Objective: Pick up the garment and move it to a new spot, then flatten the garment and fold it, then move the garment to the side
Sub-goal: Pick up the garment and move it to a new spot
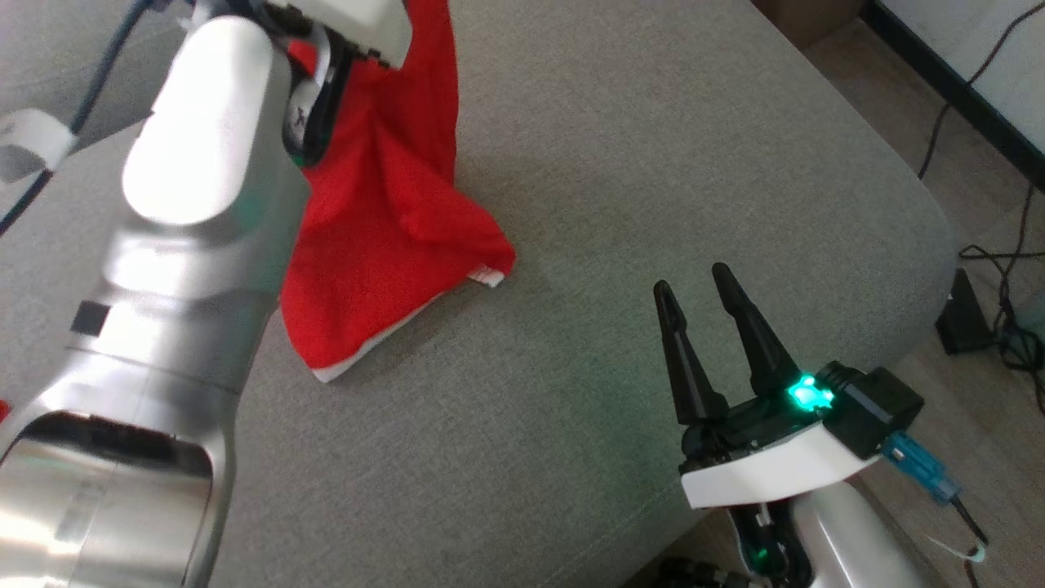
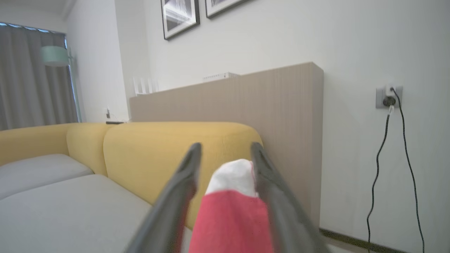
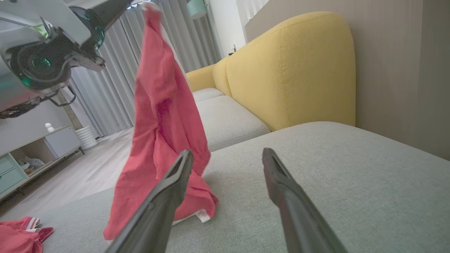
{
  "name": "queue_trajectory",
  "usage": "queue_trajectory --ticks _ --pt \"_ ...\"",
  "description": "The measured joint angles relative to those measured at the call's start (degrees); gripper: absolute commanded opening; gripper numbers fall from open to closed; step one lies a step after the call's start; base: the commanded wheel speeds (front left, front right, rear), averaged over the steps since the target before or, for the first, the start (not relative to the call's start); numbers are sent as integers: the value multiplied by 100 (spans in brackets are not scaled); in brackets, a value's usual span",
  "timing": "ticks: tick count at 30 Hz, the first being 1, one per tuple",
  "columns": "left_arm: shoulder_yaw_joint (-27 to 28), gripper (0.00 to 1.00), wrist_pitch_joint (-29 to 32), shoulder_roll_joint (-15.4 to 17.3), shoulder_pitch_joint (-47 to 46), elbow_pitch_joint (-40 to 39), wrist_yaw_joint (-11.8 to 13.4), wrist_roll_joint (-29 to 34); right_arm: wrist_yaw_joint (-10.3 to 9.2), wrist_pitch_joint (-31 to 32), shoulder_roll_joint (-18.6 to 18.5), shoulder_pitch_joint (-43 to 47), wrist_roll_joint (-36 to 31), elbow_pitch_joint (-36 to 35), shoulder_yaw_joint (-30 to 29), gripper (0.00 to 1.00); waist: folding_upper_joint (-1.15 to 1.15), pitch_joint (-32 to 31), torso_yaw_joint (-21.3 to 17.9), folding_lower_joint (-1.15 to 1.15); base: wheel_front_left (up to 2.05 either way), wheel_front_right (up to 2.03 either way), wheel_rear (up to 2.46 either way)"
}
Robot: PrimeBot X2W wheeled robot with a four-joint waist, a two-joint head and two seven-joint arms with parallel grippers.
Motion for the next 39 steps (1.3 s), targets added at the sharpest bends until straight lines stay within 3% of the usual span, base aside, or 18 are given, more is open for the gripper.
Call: queue_trajectory --ticks 11,18,25,39 --pt "-643 100 -155 -18 -2 915 -197 43 0 0 0 -63 40 -24 -13 100 0 95 315 0 0 0 0" --pt "-933 100 -438 20 1 920 -203 -132 0 0 0 -76 -60 16 -233 100 0 45 713 0 0 0 0" --pt "-947 100 -769 321 610 433 -187 -250 0 0 1 -52 -325 179 -682 100 0 -137 1337 -1 0 0 0" --pt "-401 100 -928 912 4613 -2028 1149 -501 0 0 2 275 -700 482 -1270 100 0 -583 2651 -2 0 0 0"
